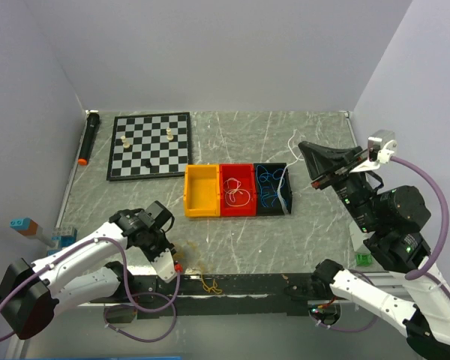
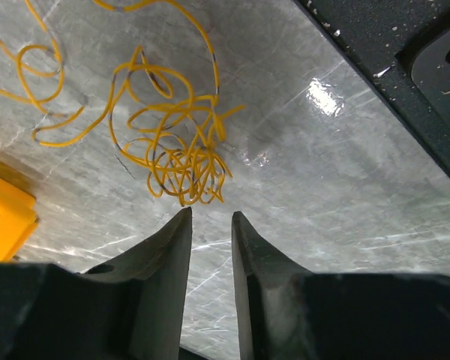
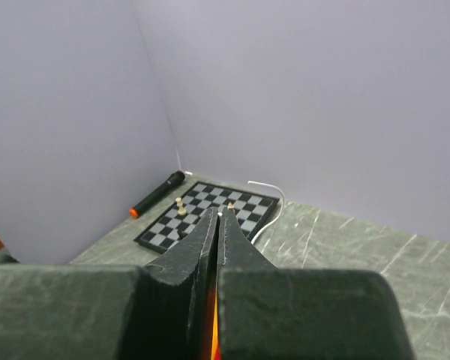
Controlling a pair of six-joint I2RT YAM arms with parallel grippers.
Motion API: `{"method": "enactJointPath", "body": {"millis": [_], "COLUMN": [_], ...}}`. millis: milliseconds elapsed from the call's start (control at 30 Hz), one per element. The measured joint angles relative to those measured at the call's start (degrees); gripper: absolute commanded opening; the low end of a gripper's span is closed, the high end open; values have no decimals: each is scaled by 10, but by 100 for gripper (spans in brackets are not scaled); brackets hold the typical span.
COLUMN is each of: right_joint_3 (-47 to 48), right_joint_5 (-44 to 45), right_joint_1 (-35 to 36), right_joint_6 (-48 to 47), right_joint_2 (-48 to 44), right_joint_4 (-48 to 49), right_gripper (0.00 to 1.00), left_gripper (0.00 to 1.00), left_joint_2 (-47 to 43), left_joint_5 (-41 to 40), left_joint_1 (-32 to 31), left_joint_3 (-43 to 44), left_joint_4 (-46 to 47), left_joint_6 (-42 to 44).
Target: Untangle the cables
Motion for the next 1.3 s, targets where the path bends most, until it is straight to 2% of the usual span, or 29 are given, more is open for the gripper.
{"method": "enactJointPath", "body": {"millis": [133, 433, 600, 667, 800, 867, 967, 1000, 1067, 1100, 1300], "right_joint_3": [34, 41, 58, 72, 92, 93, 93, 93, 93, 92, 70], "right_joint_5": [-5, -23, -30, -35, -43, -49, -55, -57, -63, -66, -83], "right_joint_1": [0, 0, 0, 0, 0, -2, -9, -14, -24, -30, -68], "right_joint_6": [-7, -7, -15, -18, -22, -22, -22, -21, -19, -17, 4], "right_joint_2": [23, 79, 130, 153, 207, 232, 258, 264, 273, 276, 282], "right_joint_4": [10, 40, 50, 61, 77, 85, 86, 86, 89, 92, 116], "right_gripper": [0, 0, 0, 0, 0, 0, 0, 0, 0, 0, 0], "left_gripper": [15, 5, 6, 12, 17, 27, 32, 37, 66, 96, 97], "left_joint_2": [2, 10, 10, 10, 10, 6, -8, -13, -26, -31, -7], "left_joint_5": [1, 30, 58, 69, 86, 90, 91, 91, 91, 92, 107], "left_joint_1": [0, 3, 5, 5, 5, 6, 6, 6, 6, 6, 8], "left_joint_3": [0, 31, 59, 71, 97, 104, 104, 104, 105, 107, 167], "left_joint_4": [1, 1, -7, -15, -32, -37, -47, -48, -48, -48, -50], "left_joint_6": [-8, -46, -73, -83, -100, -103, -110, -110, -115, -117, -186]}}
